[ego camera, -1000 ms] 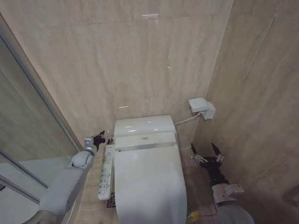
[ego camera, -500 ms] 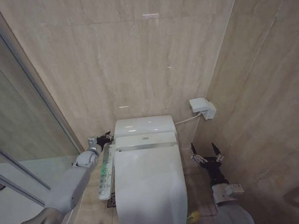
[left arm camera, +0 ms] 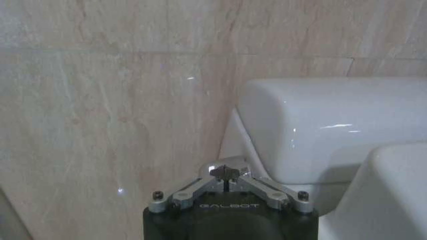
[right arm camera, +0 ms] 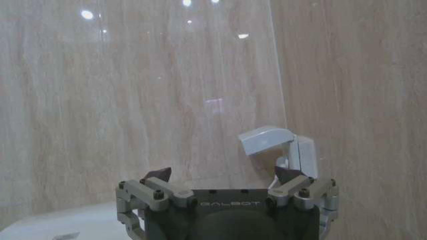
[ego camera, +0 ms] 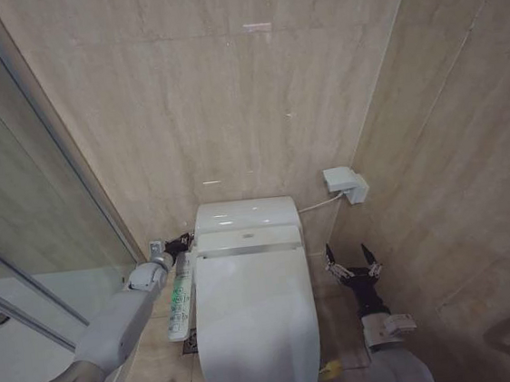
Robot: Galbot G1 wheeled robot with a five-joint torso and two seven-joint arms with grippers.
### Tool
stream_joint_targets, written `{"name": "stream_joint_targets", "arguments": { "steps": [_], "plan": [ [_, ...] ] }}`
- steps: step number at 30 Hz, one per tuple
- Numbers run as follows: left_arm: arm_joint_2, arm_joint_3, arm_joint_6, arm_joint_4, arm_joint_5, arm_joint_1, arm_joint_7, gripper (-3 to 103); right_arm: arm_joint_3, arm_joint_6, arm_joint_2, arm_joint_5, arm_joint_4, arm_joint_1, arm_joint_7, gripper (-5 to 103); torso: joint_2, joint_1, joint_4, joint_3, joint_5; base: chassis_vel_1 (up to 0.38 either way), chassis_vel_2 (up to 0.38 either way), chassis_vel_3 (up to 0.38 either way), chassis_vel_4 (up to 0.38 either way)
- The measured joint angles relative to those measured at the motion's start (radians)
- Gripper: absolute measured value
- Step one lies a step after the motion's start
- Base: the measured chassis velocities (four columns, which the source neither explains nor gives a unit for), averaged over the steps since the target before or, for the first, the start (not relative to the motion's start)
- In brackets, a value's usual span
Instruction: Open the toilet lid, clean the toilet bowl with a toilet brush, close the toilet lid, and flush.
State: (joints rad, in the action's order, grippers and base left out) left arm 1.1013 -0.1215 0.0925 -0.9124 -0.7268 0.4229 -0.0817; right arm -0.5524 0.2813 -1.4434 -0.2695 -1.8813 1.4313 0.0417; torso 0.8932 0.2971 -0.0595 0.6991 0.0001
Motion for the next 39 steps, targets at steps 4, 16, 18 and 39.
{"name": "stream_joint_targets", "arguments": {
  "steps": [4,16,18,39],
  "plan": [
    [0.004,0.008,0.002,0.025,-0.002,-0.005,-0.013,0,0.000,0.000,0.000,0.000,0.000,0.000,0.000,100,0.000,0.000,0.0000,0.000,0.0002,0.000,0.000,0.000,0.000],
    [0.024,0.007,-0.031,0.088,-0.004,-0.036,-0.075,0,0.000,0.000,0.000,0.000,0.000,0.000,0.000,100,0.000,0.000,0.0001,0.000,0.0000,0.000,0.000,0.000,0.000],
    [0.027,0.007,-0.033,0.090,-0.006,-0.036,-0.084,0,0.000,0.000,0.000,0.000,0.000,0.000,0.000,100,0.000,0.000,0.0000,0.000,0.0000,0.000,0.000,0.000,0.000],
    [0.015,0.027,0.072,0.079,-0.060,-0.017,-0.155,0,0.000,0.000,0.000,0.000,0.000,0.000,0.000,100,0.000,0.000,0.0000,0.000,0.0003,0.000,0.000,0.000,0.000]
  ]
}}
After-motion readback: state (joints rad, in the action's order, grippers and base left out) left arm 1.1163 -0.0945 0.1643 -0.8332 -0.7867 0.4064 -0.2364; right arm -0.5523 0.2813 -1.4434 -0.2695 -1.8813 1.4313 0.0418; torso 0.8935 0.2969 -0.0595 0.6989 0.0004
